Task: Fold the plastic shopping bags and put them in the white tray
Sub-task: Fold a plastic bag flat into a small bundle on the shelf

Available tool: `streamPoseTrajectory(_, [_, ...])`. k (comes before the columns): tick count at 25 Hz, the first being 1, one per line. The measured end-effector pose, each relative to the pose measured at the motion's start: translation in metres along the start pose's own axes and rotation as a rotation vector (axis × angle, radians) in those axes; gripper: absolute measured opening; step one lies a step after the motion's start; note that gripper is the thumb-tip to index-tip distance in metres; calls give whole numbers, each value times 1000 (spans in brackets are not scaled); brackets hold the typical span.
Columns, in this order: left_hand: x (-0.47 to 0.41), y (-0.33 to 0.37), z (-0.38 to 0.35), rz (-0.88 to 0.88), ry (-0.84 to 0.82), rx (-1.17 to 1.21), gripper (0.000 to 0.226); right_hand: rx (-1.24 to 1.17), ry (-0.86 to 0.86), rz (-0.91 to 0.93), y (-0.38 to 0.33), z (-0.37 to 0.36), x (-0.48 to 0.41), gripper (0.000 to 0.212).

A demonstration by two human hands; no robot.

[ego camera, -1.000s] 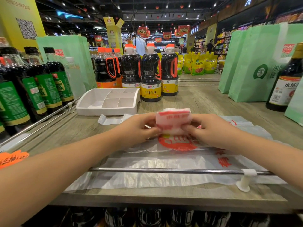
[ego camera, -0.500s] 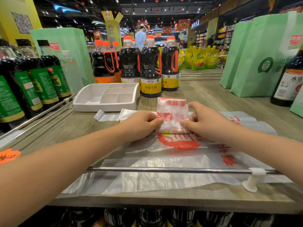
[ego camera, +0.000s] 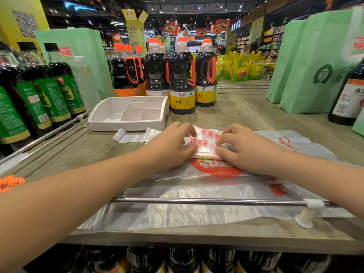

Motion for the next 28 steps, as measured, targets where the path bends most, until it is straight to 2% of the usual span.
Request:
streamPoseTrajectory(4, [3,6,-1,-49,-122,-82,44,-15,-64,-19,-1,1,0,31])
streamPoseTrajectory(8, [1,3,-1,-35,-168,-81,41,-12,-82,22,-1,3,-1,46])
streamPoseTrajectory(13, [0,-1,1,5,-180,-58,40,-46,-27,84,3,4,1,41])
streamPoseTrajectory(15, [1,-1,2,0,-189,-57,51,-58,-39,104,4,3,2,43])
streamPoseTrajectory(18, [5,-3,6,-53,-250,-38,69,-47,-110,130,3,4,2,64])
streamPoseTrajectory(21, [6,-7,13,-74,-283,43,71,-68,-145,142,5,6,2,83])
streamPoseTrajectory(23, [8,-8,15,-86,-274,91,76,-68,-163,150,6,9,3,87])
streamPoseTrajectory(25, [10,-9,15,-128,-267,112,76,-33,-161,175,5,10,5,86])
streamPoseTrajectory(28, [12,-8,16,-183,-268,120,69,112,-114,258,0,10,7,65])
Point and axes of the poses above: each hand's wrist, its own x-axis away from the middle knuckle, its own z-axis out of the back of the hand, y = z × x, the point moved 2 cm from there along -x, towards the middle knuckle, and after that the axes turned 6 degrees about -x, right-handed, at the moved point
